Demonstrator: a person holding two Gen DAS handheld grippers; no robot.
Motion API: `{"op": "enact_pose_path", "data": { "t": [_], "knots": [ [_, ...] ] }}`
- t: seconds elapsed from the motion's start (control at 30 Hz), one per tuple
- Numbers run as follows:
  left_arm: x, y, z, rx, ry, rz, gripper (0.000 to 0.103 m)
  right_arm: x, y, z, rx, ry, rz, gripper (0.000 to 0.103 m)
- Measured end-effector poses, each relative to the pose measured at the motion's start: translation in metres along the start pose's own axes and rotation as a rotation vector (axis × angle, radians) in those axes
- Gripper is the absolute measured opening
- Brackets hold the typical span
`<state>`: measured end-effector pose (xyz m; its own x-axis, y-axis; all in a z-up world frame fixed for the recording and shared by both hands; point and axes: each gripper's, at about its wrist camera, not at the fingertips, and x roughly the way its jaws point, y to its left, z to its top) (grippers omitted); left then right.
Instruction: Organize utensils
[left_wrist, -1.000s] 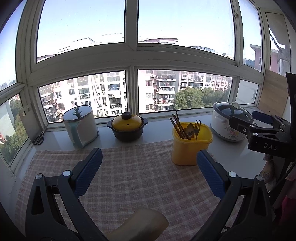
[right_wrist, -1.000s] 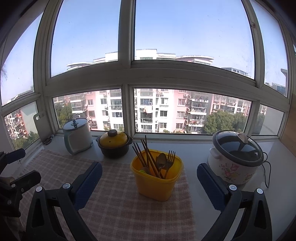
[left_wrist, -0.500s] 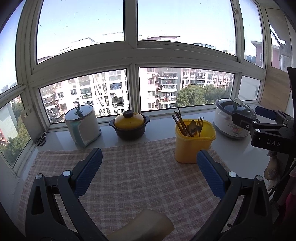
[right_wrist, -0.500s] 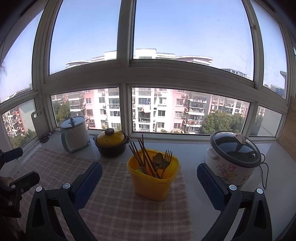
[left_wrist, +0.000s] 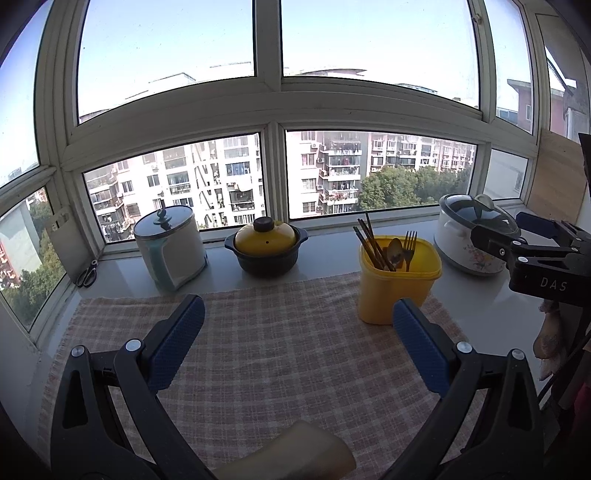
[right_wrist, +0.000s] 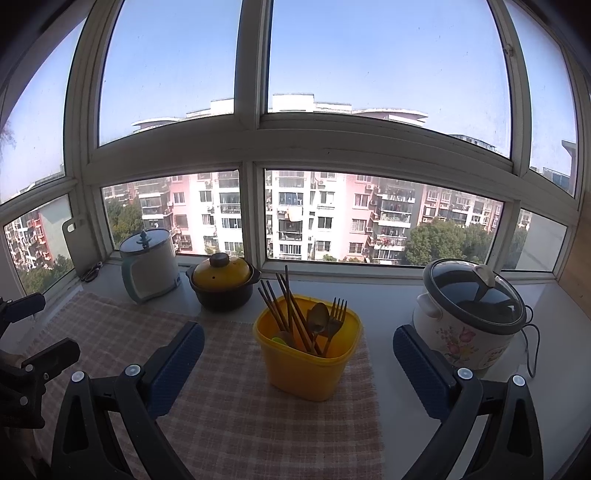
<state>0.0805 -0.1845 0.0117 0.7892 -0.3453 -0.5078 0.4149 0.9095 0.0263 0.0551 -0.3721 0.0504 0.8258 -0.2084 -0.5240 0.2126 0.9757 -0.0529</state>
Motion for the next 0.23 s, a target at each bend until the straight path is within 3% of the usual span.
{"op": "enact_pose_path", "data": {
  "t": [0.23],
  "knots": [
    [0.0055,0.0006,0.0010,0.008,-0.003,0.005,0.103,0.0028,-0.0010,0.0003,-0.001,0.005,0.001,0.103]
  ]
}}
